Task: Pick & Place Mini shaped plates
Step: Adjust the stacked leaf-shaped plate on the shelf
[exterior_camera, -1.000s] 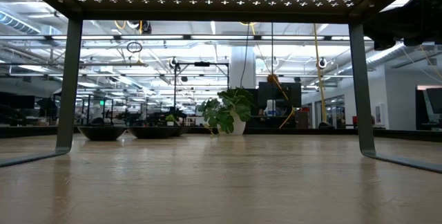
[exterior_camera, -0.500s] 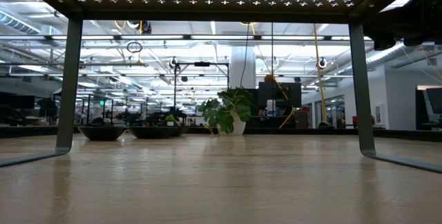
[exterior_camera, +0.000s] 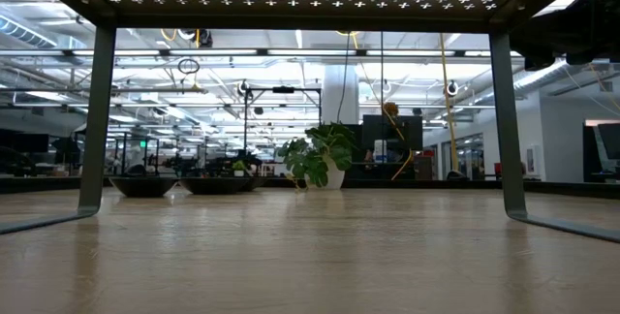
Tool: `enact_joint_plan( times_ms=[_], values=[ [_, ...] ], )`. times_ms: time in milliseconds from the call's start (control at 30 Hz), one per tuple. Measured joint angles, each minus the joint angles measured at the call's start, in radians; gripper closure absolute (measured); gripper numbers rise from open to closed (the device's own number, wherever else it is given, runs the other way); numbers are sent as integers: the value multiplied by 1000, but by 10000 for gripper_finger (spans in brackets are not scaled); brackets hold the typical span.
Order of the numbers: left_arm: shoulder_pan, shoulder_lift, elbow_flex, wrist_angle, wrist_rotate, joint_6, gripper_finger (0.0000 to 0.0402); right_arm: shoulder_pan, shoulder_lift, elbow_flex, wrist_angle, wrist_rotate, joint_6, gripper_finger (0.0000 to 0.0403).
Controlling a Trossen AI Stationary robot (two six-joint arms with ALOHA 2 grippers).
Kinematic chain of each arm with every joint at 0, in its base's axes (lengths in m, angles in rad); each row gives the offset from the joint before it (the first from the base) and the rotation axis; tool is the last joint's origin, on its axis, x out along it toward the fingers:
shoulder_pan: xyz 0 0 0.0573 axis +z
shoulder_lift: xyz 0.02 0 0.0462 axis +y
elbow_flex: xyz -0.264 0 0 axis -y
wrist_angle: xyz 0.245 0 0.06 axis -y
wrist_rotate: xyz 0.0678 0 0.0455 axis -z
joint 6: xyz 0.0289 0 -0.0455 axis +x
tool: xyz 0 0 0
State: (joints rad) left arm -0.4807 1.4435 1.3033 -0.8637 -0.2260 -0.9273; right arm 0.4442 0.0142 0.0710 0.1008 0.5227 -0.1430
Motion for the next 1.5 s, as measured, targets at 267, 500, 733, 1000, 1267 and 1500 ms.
enact_joint_plan(
  times_ms=[267, 500, 733, 1000, 1267, 1500],
  values=[
    [-37, -40, 0, -1, 13, -31, 366, 0, 0, 0, 0, 0, 0, 284],
    [-108, -34, 0, 0, 47, -76, 366, 0, 0, 0, 0, 0, 0, 284],
    [-180, -29, -1, 6, 8, -159, 366, 0, 0, 0, 0, 0, 0, 284],
    [-212, 0, -1, 97, -65, -137, 366, 0, 0, 0, 0, 0, 0, 284],
    [-266, 49, -1, 80, -84, -148, 366, 0, 0, 0, 0, 0, 0, 284],
    [-287, 83, -1, 238, -153, -35, 366, 0, 0, 0, 0, 0, 0, 284]
  ],
)
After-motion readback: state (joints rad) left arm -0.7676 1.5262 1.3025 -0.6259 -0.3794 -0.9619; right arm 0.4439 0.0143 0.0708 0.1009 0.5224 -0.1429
